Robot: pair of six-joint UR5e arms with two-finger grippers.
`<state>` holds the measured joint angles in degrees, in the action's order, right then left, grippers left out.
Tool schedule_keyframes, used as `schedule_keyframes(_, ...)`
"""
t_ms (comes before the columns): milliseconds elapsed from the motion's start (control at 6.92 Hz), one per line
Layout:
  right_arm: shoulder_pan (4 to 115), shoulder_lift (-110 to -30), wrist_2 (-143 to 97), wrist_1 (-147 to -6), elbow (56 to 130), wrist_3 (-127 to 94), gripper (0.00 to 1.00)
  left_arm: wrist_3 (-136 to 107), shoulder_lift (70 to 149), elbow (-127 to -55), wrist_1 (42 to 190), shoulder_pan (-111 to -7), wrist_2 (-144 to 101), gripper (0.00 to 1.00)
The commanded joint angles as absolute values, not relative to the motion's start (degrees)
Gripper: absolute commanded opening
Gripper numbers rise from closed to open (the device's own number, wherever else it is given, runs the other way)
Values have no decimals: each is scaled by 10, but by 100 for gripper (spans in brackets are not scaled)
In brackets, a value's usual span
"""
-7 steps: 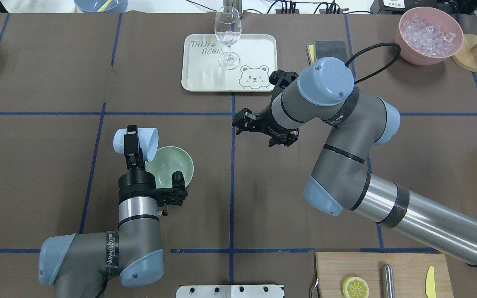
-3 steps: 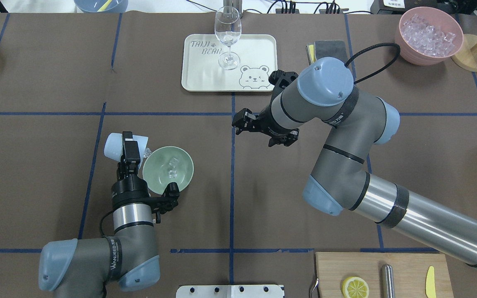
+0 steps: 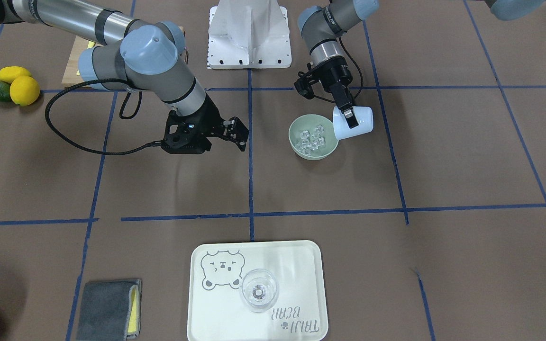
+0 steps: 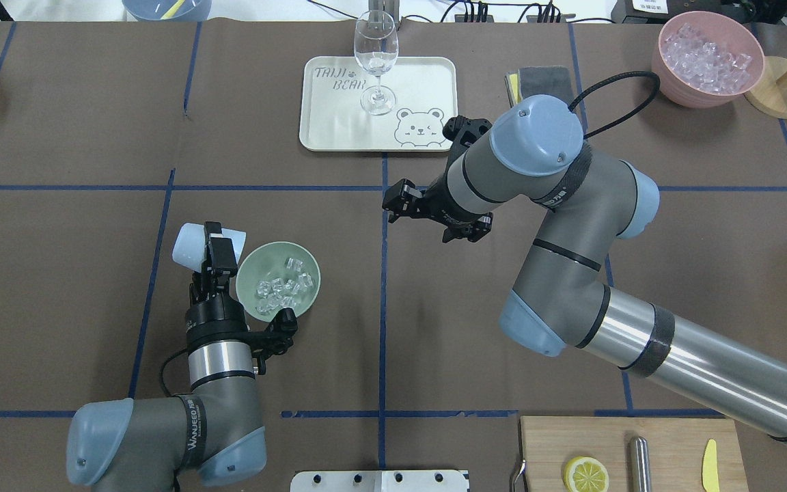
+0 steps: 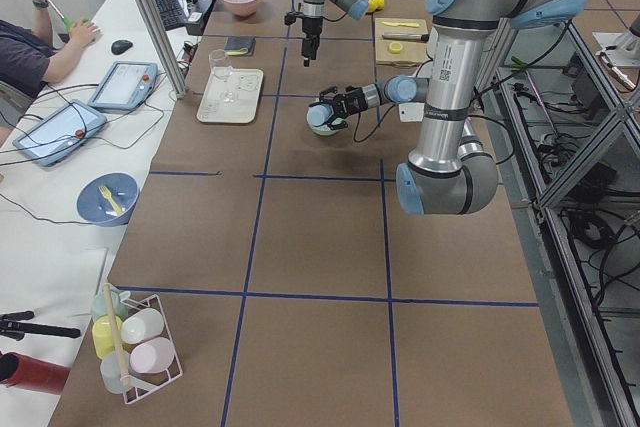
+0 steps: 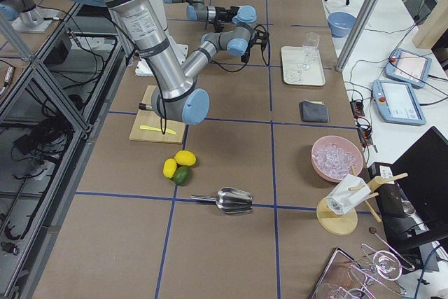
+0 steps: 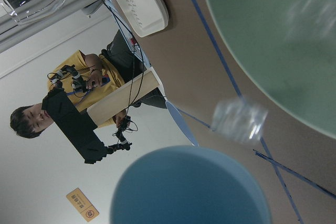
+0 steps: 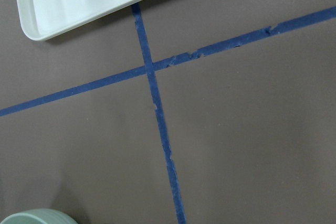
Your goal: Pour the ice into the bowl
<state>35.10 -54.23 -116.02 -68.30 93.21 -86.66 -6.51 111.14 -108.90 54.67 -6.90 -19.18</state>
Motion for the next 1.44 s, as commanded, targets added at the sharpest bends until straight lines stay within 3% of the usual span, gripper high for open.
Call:
schedule_keyframes(0, 351, -542, -1160, -682, 932, -867, 100, -65, 1112, -1089, 546, -69, -192, 0)
schedule_keyframes(722, 349, -540, -1158, -683, 932, -867, 100, -126, 1112, -1224, 563, -76, -265, 0)
schedule_keyframes(1300, 348, -537, -1157, -686, 931, -867, 100, -151, 1088, -1250, 803, -111, -421, 0)
